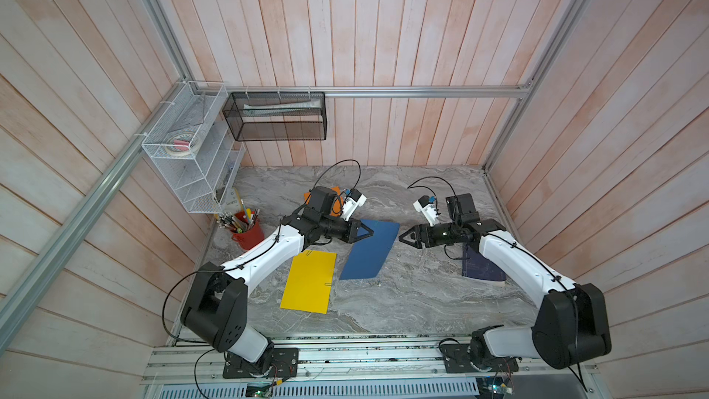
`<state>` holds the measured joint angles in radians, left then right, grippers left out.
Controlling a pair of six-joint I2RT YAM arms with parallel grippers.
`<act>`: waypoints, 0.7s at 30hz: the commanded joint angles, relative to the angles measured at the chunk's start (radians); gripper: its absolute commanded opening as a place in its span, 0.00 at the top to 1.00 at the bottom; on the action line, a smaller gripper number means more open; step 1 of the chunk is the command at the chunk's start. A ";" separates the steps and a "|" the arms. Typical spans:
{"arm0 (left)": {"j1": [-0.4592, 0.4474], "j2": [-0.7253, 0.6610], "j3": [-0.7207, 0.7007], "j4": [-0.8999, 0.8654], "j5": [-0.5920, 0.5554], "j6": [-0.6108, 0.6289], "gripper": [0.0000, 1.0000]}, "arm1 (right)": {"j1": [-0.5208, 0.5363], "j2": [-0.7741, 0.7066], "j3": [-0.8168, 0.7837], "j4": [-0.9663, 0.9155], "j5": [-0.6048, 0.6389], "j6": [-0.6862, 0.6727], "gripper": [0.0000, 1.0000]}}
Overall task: Unclip the paperclips from the documents
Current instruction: Pick up the document from the center of the board.
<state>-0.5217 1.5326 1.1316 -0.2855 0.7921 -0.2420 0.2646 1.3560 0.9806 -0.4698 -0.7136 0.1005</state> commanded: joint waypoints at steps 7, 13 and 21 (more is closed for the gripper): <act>0.017 -0.006 0.000 -0.054 0.086 0.158 1.00 | -0.002 -0.035 0.128 -0.024 -0.053 -0.168 0.27; 0.032 0.024 0.017 -0.119 0.114 0.282 1.00 | 0.024 0.002 0.186 0.010 -0.133 -0.250 0.27; 0.043 0.071 0.054 -0.233 0.087 0.400 1.00 | 0.134 0.108 0.247 0.021 -0.166 -0.376 0.27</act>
<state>-0.4858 1.5936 1.1572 -0.4648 0.8814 0.0872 0.3668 1.4239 1.1866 -0.4427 -0.8440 -0.1947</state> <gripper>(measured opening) 0.050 0.734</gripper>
